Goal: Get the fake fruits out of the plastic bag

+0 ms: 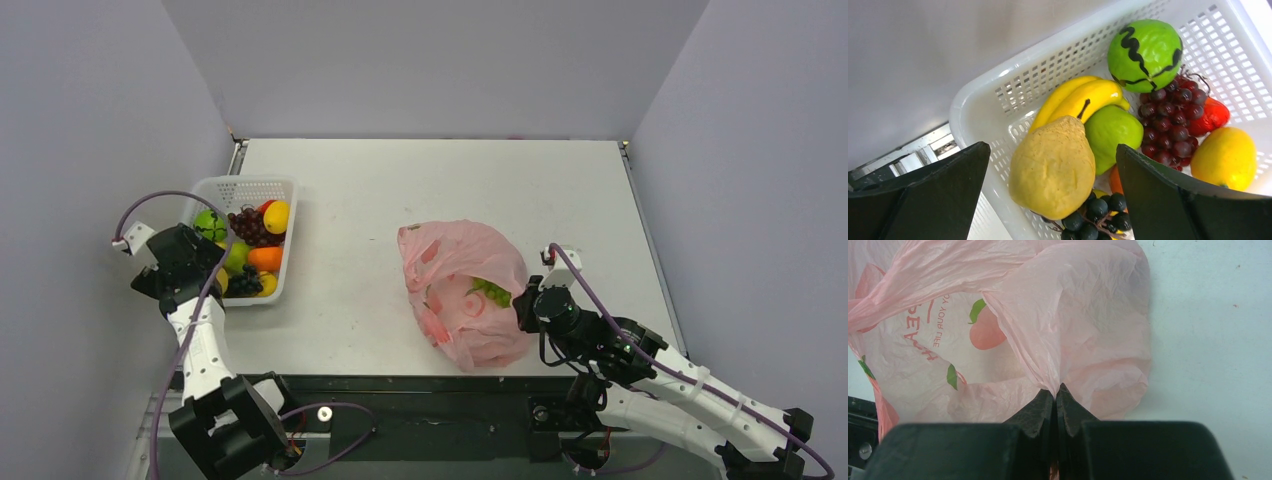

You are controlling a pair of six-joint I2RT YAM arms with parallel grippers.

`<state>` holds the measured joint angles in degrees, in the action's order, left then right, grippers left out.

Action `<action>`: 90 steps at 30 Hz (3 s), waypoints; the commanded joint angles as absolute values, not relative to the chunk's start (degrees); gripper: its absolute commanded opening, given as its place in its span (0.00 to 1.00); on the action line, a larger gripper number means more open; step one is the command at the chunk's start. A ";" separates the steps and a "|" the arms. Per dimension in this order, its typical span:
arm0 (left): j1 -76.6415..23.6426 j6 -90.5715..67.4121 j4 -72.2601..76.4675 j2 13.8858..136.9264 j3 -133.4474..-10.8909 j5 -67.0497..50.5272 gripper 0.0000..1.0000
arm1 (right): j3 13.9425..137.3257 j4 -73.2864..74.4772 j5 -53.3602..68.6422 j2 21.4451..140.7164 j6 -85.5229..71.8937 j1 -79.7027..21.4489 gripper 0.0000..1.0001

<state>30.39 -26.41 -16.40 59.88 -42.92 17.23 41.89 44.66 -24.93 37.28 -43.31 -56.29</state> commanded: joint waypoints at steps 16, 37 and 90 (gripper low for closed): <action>-11.73 -38.01 -7.48 43.24 -38.49 -21.80 0.84 | 50.57 39.53 -30.14 43.36 -38.06 -55.40 0.00; -46.48 -47.86 20.36 43.49 -31.34 -14.44 0.82 | 50.93 33.85 -11.82 49.55 -33.16 -57.89 0.00; -80.72 -43.43 16.20 73.62 -35.16 5.47 0.72 | 45.21 40.20 -18.59 58.37 -35.90 -46.14 0.75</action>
